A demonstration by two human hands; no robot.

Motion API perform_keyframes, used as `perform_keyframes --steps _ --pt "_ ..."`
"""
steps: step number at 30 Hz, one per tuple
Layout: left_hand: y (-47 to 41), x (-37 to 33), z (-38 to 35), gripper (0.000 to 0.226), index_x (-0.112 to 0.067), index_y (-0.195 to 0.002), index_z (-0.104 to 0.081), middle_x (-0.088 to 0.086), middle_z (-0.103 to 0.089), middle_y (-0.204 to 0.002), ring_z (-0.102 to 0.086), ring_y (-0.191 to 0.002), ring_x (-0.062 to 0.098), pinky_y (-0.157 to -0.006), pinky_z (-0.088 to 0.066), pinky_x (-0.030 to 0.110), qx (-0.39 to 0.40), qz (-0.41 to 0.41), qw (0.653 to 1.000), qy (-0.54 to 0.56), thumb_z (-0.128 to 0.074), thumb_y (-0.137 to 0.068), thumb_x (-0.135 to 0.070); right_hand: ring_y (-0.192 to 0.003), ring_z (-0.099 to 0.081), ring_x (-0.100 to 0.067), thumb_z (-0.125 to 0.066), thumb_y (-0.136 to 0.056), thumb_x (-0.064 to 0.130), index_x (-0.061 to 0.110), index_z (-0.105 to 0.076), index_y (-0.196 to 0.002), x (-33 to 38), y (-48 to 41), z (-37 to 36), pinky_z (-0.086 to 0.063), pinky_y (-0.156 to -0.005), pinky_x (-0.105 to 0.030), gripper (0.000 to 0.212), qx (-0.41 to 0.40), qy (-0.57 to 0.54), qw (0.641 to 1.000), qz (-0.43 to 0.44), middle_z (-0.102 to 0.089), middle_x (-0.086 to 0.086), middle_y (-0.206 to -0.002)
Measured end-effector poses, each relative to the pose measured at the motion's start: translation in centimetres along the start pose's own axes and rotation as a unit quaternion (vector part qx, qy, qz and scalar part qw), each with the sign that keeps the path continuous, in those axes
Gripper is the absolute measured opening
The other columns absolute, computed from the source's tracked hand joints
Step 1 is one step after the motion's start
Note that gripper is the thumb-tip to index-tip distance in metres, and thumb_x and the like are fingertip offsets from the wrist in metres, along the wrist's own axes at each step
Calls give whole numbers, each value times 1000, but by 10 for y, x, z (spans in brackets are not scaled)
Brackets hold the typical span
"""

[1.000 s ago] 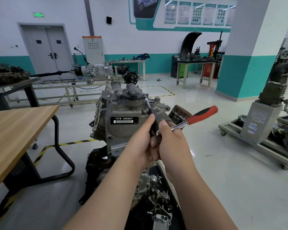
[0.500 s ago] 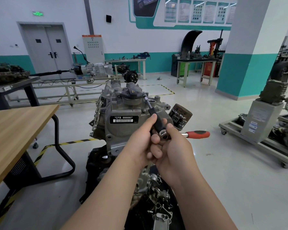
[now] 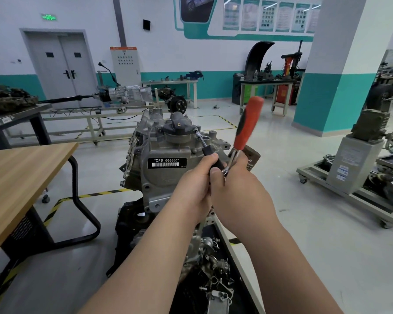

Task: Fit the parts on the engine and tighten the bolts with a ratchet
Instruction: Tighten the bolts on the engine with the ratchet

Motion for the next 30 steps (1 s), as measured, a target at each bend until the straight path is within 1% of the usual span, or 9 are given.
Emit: perform_keyframes --steps 3,6,8,9,12,14,19,24,30 --pt "2 0 0 33 -10 -103 -65 2 -66 -78 -60 -77 18 -75 -47 27 5 5 1000 14 -57 -93 -40 -70 -50 -19 -36 -100 38 16 -21 -145 0 -1 -2 -34 -52 -30 53 -2 -29 1000 1 -57 2 -84" --pt "3 5 6 50 -5 -111 -67 9 -64 -106 -56 -102 24 -101 -43 36 -15 11 999 27 -55 -92 -50 -70 -55 -19 -41 -99 35 15 -42 -125 -8 -4 -12 -43 -61 -32 33 19 -226 973 -47 -60 4 -80" --pt "3 9 8 41 -16 -84 -62 3 -60 -72 -57 -70 18 -70 -48 29 -18 23 999 23 -55 -89 -56 -60 -55 -20 -43 -98 35 15 -49 -103 -15 -4 -22 -45 -67 -37 22 26 -359 928 -97 -61 3 -64" --pt "2 12 9 41 -20 -70 -55 -1 -48 -51 -49 -50 14 -53 -38 23 -15 27 999 19 -54 -89 -57 -54 -53 -20 -43 -97 37 14 -52 -100 -19 -2 -28 -44 -67 -39 25 30 -402 907 -125 -60 2 -58" --pt "1 15 13 65 -21 -37 -36 -5 -29 -30 -33 -24 10 -34 -22 12 -16 28 999 -7 -52 -89 -56 -44 -47 -21 -43 -98 39 5 -57 -100 -27 4 -40 -42 -61 -38 37 41 -479 856 -191 -57 -3 -54" --pt "3 16 14 71 -20 -32 -32 -5 -29 -28 -30 -19 10 -29 -17 11 -14 34 999 -26 -53 -88 -59 -35 -41 -20 -42 -101 35 2 -56 -93 -25 10 -47 -41 -47 -32 37 53 -550 807 -210 -55 -5 -53" --pt "4 15 15 50 -21 -48 -50 -7 -34 -31 -32 -20 8 -29 -17 10 -13 35 999 -18 -64 -75 -60 -33 -33 -15 -39 -103 30 4 -56 -95 -15 18 -57 -40 -38 -27 33 78 -701 669 -235 -50 -5 -53" --pt "6 15 12 44 -23 -88 -76 -9 -43 -36 -42 -26 5 -32 -29 12 4 34 999 28 -55 -86 -62 -34 -33 -12 -40 -103 35 20 -57 -126 -7 22 -64 -41 -38 -24 33 102 -743 614 -248 -49 -2 -54" --pt "8 12 8 43 -17 -90 -72 -3 -57 -46 -51 -30 8 -33 -38 11 26 36 997 60 -47 -95 -51 -33 -32 -11 -38 -103 35 22 -58 -124 -3 22 -64 -40 -38 -23 32 107 -765 582 -255 -49 -2 -55"
Point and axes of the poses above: each hand's wrist, its own y-axis away from the middle knuckle, its own z-axis out of the back of the hand, x = y × z, the point moved 9 cm from there along -y, towards the middle knuckle
